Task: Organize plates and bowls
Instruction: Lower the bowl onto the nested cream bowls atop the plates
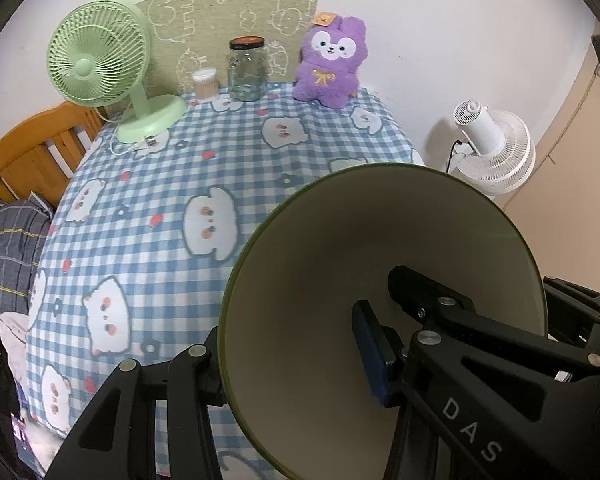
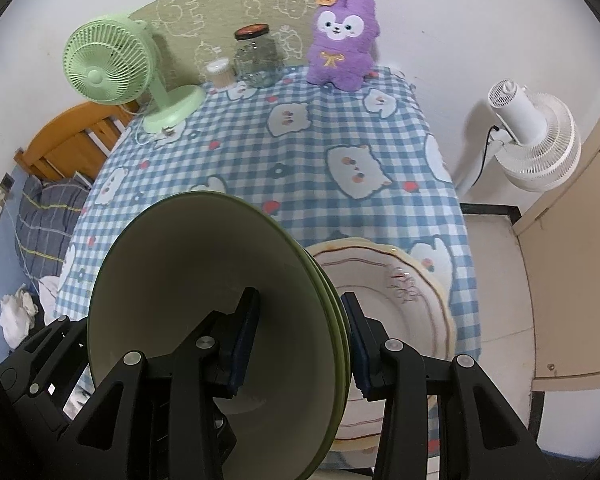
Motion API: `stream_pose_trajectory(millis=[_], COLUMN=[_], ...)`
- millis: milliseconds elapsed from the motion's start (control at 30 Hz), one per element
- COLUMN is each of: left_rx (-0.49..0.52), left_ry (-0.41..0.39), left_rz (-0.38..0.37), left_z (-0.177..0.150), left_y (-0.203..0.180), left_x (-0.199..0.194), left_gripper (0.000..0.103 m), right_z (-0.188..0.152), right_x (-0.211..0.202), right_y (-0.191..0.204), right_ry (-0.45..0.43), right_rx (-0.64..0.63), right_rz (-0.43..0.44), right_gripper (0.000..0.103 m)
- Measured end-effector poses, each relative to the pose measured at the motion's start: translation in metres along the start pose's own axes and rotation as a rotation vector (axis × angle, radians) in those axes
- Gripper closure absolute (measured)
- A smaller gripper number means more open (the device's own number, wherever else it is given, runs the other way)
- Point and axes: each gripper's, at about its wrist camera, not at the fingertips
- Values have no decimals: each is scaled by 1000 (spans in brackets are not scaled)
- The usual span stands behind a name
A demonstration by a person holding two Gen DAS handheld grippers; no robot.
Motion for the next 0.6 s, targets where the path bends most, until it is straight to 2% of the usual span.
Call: stream_pose_trajectory(millis=[600], left_rx=[-42], left_ry=[81], left_rz=[13], left_z=[-7], left_y=[-44], left_x=[48], left_gripper=[52], right_z=[-5], right_x=[41], right_y=[-53], right_ry=[91], right_rx=[-23], right_rz=[18], right_gripper=[58])
Point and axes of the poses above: each gripper's, at about its wrist camera, not at the fingertips, and x roughly the way its jaws point, y to its left, z to its top, and after that the axes turned 6 degrees about -y, right-handed
